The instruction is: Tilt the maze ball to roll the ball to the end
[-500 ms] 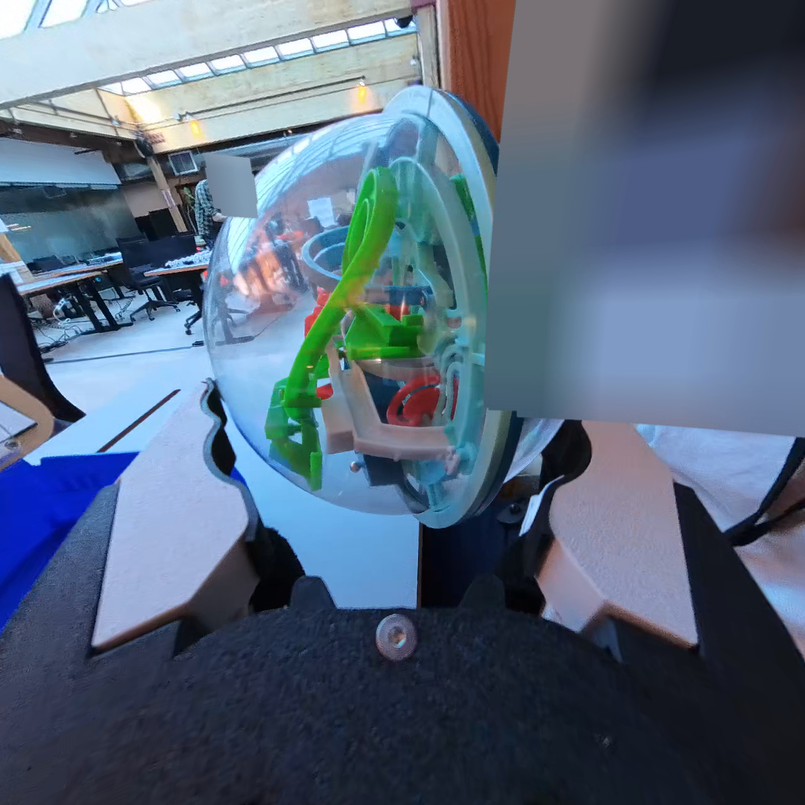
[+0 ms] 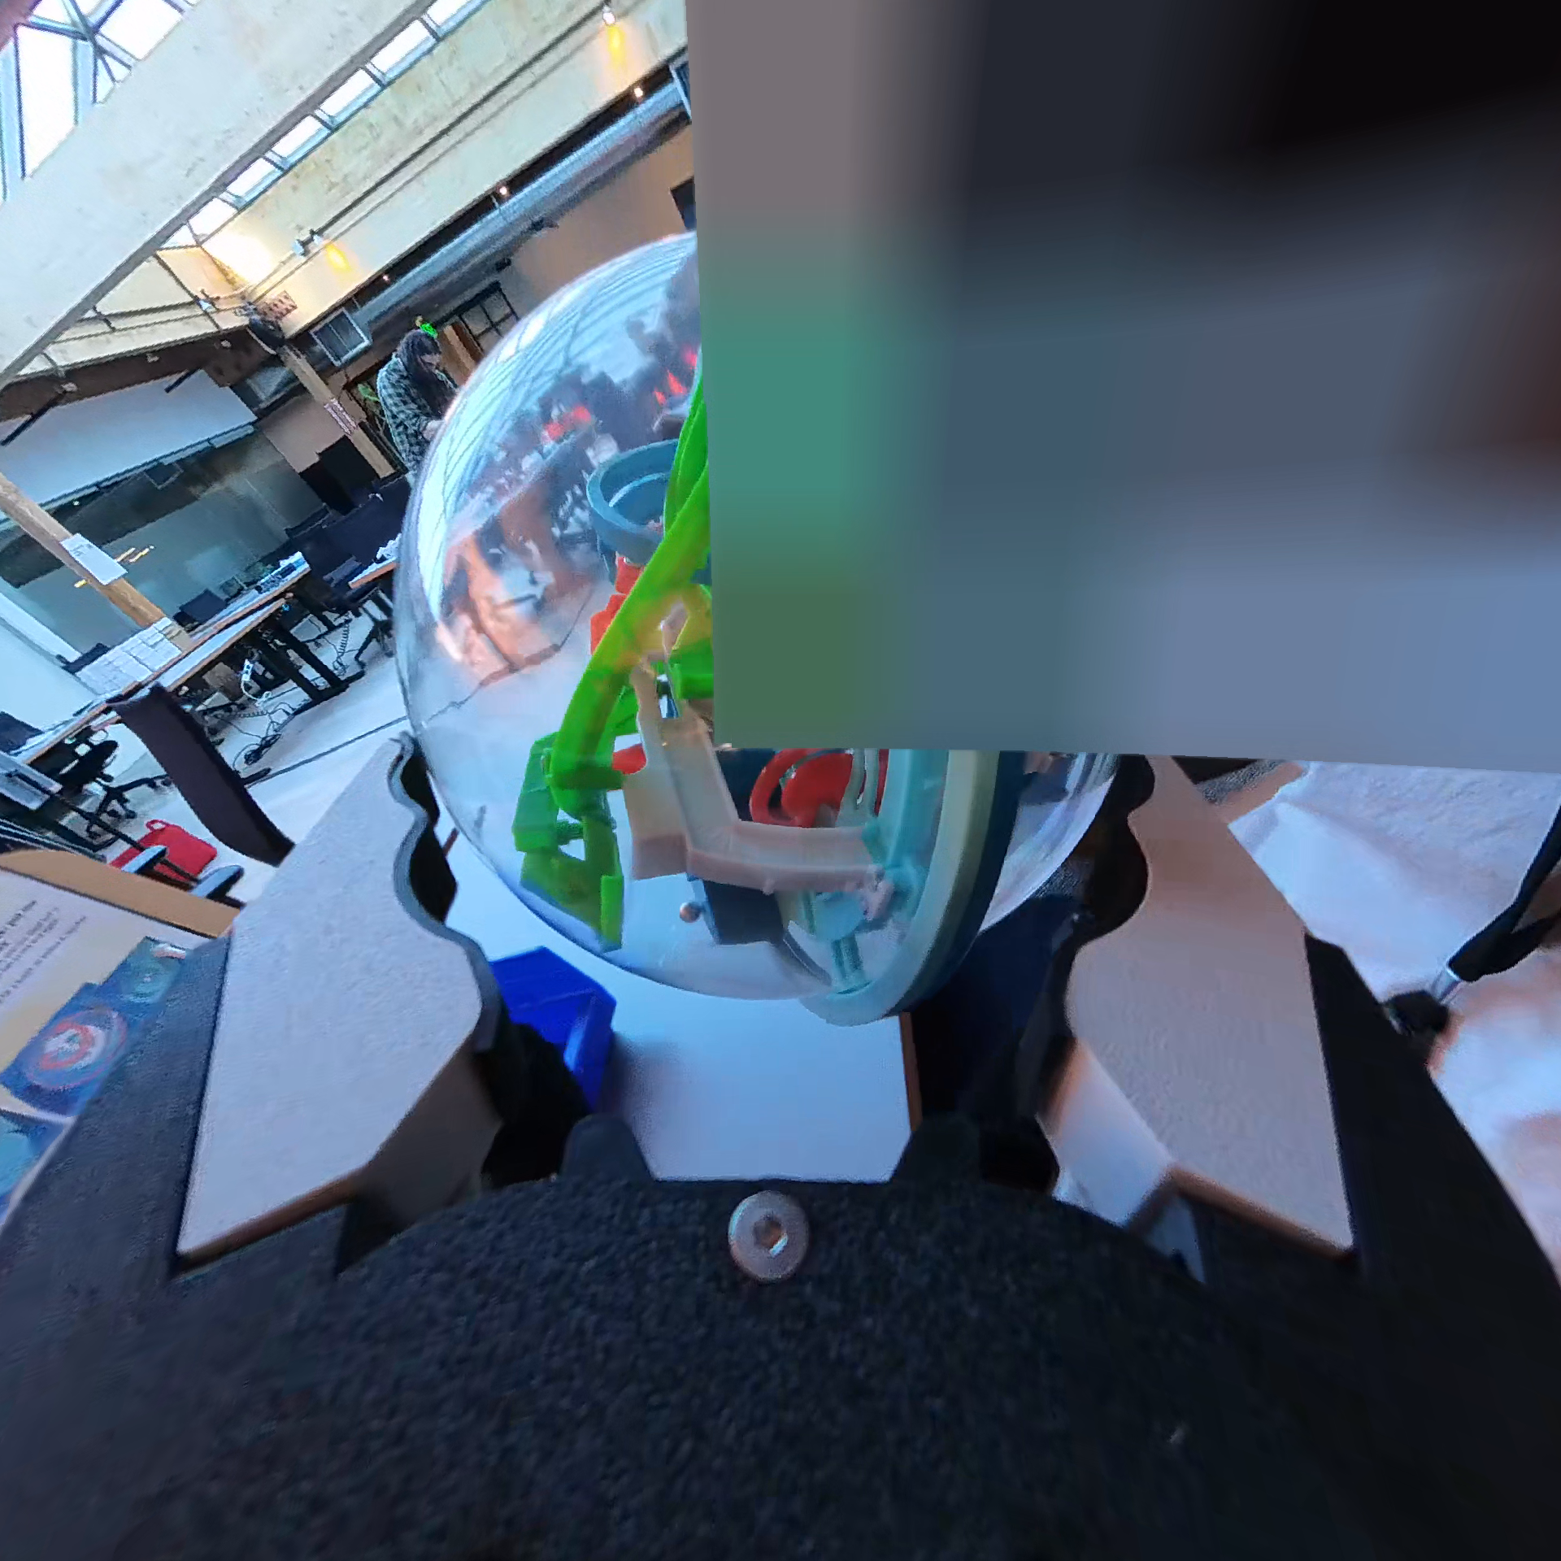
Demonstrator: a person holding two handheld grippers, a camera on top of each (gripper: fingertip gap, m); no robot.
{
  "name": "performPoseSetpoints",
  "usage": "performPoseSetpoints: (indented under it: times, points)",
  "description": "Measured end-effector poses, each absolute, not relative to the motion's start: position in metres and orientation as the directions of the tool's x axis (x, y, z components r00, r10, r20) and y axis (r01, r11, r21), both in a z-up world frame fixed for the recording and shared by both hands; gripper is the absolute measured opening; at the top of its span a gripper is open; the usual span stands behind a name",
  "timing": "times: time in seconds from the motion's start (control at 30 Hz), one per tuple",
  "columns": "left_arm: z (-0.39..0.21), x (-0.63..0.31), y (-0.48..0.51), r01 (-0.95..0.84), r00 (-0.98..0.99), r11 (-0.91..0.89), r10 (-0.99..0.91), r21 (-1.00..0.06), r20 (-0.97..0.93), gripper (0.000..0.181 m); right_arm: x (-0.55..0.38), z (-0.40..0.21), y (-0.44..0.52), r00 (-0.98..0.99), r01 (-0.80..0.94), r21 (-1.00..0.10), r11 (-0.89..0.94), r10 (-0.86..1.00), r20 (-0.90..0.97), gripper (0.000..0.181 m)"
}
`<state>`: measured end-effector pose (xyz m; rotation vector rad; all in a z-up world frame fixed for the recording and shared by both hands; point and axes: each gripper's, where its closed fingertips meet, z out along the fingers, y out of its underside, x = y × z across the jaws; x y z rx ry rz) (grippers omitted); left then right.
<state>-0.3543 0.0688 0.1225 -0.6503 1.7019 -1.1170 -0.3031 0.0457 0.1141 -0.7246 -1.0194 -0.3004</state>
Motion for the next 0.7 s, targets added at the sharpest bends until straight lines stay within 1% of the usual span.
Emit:
performPoseSetpoints:
  times: [0.33,0.57,0.7]
  points:
    - [0.137,-0.344,0.063,0.09,-0.433,0.429,-0.796,-0.899,-0.423,0.151,-0.294,0.126,0.039,0.54,0.526,-0.406,0.747,0.076,0.838,0.155]
    - [0.141,-0.337,0.071,0.017,-0.435,0.482,-0.785,-0.876,-0.441,0.151,-0.286,0.126,0.049,0.589,0.499,-0.409,0.764,0.048,0.807,0.155]
    - [0.145,-0.329,0.076,-0.021,-0.426,0.492,-0.792,-0.87,-0.437,0.151,-0.279,0.125,0.059,0.641,0.468,-0.445,0.763,0.054,0.766,0.155]
